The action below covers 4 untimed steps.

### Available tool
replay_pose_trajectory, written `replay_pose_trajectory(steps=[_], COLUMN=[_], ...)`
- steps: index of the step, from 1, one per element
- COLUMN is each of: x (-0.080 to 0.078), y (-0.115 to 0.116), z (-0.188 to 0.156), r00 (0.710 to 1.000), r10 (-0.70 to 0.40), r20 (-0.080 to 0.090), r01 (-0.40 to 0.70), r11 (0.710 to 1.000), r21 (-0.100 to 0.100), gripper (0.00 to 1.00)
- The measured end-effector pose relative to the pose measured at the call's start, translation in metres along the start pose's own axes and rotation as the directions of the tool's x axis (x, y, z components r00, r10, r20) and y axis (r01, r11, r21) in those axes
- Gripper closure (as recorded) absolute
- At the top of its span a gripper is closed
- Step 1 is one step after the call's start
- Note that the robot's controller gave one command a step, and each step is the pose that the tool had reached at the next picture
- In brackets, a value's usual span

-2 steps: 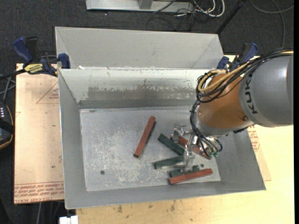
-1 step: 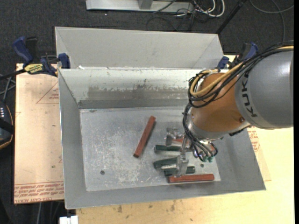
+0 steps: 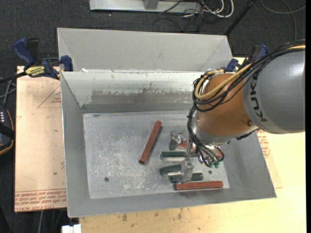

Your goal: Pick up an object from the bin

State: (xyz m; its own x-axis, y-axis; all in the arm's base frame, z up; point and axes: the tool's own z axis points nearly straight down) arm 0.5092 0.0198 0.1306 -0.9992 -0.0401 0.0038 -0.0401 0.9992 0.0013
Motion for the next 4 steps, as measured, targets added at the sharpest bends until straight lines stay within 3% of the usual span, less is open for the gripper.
replay_pose_trajectory(steps=[1,2,3,4], x=[-0.03,-0.024,-0.056,-0.056], y=[-0.01,-0.012,-0.014,-0.014], z=[0.014,0.036,0.06,0.06], r00=[1.0,0.989,0.976,0.976], r10=[0.029,-0.149,0.219,0.219], r20=[0.011,0.004,0.006,0.006], r01=[-0.029,0.149,-0.219,-0.219], r11=[1.0,0.989,0.976,0.976], r21=[-0.001,0.001,-0.001,-0.001], gripper=[0.0,0.0,1.0,1.0])
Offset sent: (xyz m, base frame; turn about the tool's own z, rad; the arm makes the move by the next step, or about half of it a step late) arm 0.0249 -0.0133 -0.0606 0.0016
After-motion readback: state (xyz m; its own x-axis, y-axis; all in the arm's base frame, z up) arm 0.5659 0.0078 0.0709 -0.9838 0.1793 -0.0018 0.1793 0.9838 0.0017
